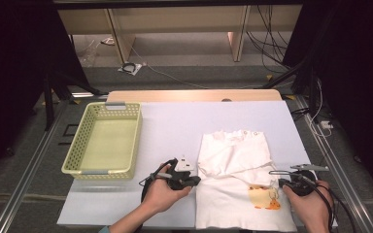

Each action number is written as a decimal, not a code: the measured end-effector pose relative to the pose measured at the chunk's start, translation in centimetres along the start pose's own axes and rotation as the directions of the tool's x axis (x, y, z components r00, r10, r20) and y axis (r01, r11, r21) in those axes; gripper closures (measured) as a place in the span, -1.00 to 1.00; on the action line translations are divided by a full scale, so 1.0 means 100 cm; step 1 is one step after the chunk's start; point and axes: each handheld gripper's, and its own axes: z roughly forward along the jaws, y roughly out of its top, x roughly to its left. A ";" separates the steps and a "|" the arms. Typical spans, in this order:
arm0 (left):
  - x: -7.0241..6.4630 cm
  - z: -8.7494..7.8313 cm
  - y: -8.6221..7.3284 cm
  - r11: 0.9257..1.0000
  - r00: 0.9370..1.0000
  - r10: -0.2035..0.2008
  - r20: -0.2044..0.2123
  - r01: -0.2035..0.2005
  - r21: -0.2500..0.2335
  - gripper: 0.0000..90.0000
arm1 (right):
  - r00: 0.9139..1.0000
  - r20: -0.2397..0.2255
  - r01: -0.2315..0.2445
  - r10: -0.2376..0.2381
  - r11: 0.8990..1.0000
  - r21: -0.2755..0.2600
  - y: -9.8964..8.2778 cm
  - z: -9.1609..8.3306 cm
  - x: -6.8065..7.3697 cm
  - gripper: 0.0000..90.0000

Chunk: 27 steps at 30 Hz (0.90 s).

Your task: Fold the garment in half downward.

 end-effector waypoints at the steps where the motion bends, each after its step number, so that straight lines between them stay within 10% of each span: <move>1: 0.000 -0.001 -0.001 1.000 1.000 -0.002 0.000 0.002 -0.001 0.96 | 1.000 -0.002 0.001 -0.001 1.000 0.002 0.000 0.000 0.001 0.95; 27: 0.013 -0.027 -0.023 1.000 1.000 -0.022 -0.020 0.022 0.004 0.96 | 0.996 -0.054 0.067 -0.066 0.998 0.020 -0.001 0.002 0.032 0.94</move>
